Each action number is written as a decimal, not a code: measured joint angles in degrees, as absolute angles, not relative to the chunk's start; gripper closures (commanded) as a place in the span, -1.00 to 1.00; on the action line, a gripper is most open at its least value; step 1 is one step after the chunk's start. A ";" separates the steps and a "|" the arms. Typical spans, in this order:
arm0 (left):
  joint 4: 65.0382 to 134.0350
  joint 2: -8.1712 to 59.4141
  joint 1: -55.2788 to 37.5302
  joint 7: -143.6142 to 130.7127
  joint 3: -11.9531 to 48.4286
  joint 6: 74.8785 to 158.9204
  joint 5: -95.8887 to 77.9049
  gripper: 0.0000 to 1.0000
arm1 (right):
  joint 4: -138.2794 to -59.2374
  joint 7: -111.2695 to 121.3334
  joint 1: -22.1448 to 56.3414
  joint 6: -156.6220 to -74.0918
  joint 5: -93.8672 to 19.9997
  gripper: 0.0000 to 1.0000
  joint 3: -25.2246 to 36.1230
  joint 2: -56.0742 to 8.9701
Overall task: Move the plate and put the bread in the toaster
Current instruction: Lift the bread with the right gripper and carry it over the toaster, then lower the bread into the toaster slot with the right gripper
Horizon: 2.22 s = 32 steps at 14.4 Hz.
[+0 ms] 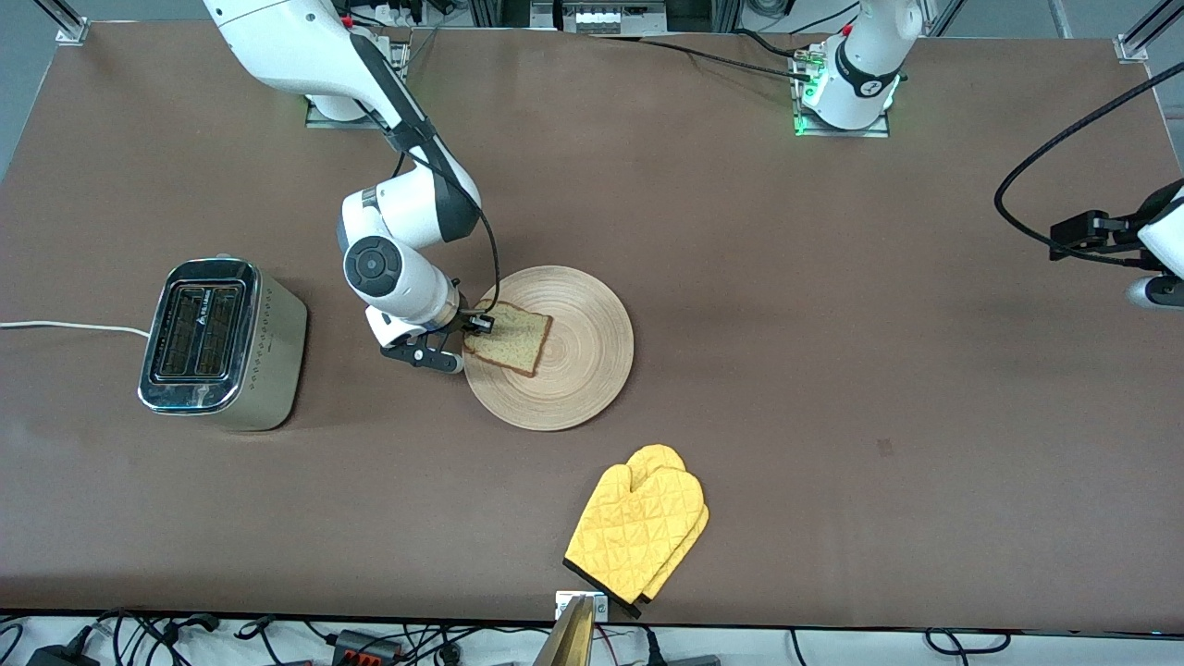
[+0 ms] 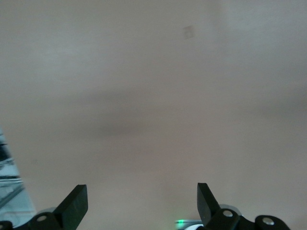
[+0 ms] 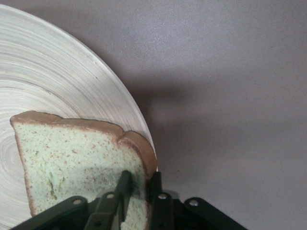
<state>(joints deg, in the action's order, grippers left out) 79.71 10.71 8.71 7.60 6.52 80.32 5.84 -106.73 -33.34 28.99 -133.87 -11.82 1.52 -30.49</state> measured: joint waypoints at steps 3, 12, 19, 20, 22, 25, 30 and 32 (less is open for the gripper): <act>86.62 6.13 8.94 7.26 3.39 86.74 1.33 -1.00 | -106.30 -33.33 29.01 -133.69 -11.84 1.00 1.50 -30.47; 99.27 -3.85 8.38 2.29 3.32 91.12 0.92 -1.00 | -92.41 -33.33 28.81 -115.42 -11.63 1.00 2.96 -29.39; 99.28 -3.85 8.28 2.16 3.47 91.12 0.88 -1.00 | -77.07 -24.98 24.98 -87.67 6.08 1.00 7.70 -26.53; 99.28 -3.85 8.28 2.14 3.47 91.12 0.88 -1.00 | -76.69 -22.87 23.71 -85.93 8.75 1.00 7.78 -26.51; 99.28 -3.85 8.28 2.12 3.48 91.12 0.87 -1.00 | -75.53 -17.01 20.90 -82.67 14.74 1.00 7.87 -26.52; 99.29 -3.85 8.26 2.11 3.51 91.12 0.86 -1.00 | -73.06 -7.23 17.88 -78.13 22.46 1.00 8.10 -26.50; 99.29 -3.85 8.24 2.11 3.60 91.10 0.71 -1.00 | -71.45 2.14 17.00 -77.13 28.58 1.00 11.13 -26.86; 99.29 -3.85 8.24 2.11 3.61 91.08 0.52 -1.00 | -71.53 2.48 16.96 -77.62 29.65 1.00 11.25 -28.12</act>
